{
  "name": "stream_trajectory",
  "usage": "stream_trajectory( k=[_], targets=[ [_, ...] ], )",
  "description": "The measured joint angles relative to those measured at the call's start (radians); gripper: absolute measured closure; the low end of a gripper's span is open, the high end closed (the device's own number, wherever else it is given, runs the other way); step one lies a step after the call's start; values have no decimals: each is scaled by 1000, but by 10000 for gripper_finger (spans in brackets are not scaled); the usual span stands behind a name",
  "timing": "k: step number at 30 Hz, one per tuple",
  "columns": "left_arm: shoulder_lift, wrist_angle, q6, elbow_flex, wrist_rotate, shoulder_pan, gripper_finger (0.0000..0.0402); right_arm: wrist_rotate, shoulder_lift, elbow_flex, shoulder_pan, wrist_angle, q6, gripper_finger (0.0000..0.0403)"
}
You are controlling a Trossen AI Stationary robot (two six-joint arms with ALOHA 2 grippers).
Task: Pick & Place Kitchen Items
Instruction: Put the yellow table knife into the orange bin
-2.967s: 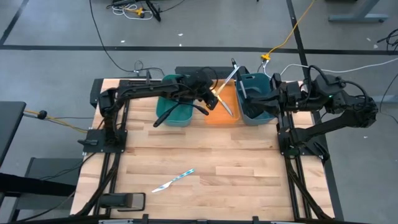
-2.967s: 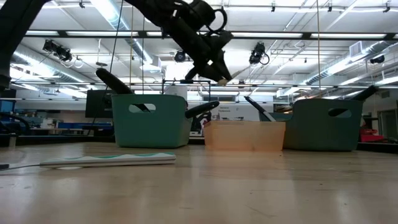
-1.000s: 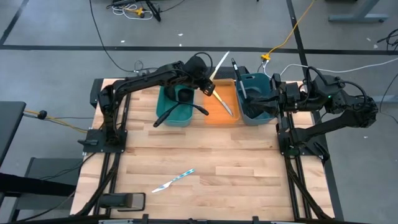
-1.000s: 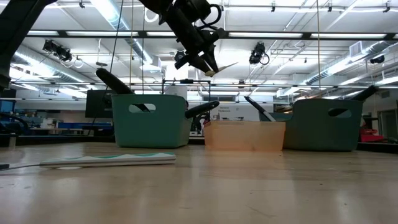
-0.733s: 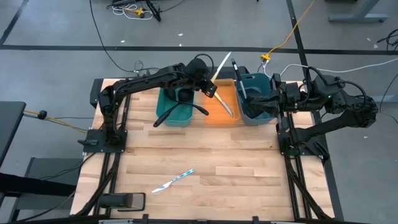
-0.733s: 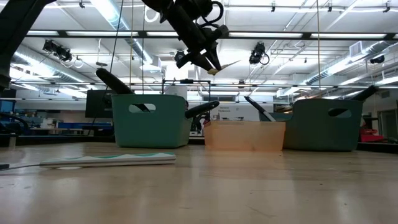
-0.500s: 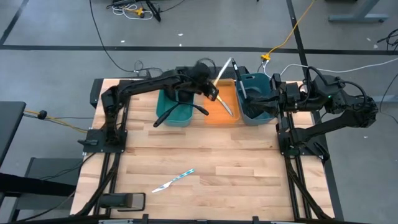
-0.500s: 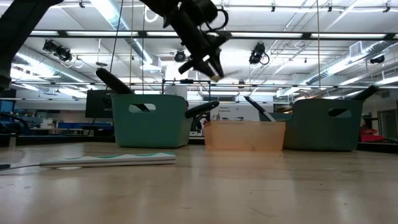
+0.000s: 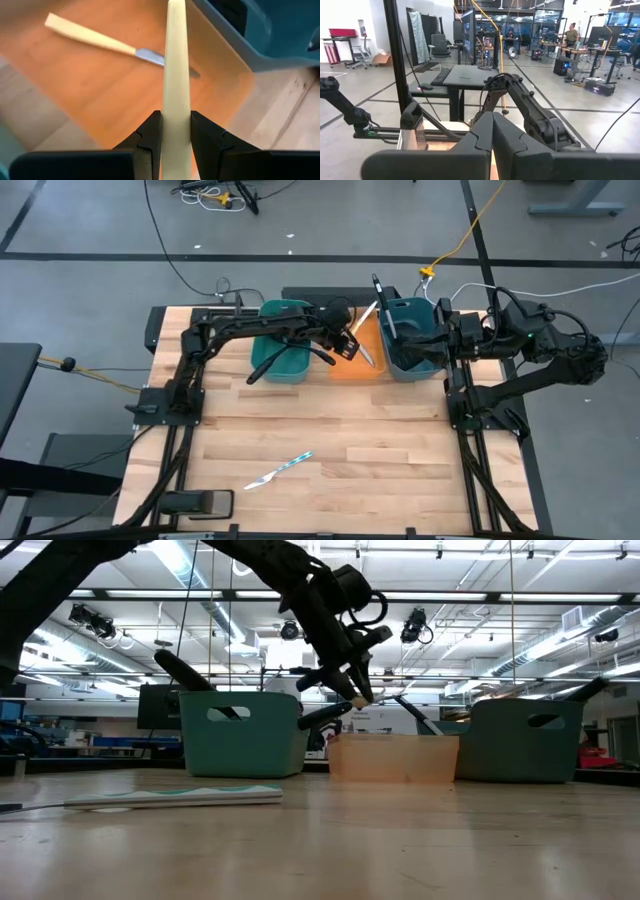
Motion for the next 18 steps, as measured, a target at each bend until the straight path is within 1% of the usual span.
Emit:
stream_trajectory(
  k=[14,16,18],
  targets=[
    [-1,2,5,3,-3,1,316,0,0,0,0,-1,0,394],
    [14,11,0,4,-2,-3,316,0,0,0,0,-1,0,394],
    [30,-8,-9,2,26,-3,316,0,0,0,0,-1,0,394]
  ],
)
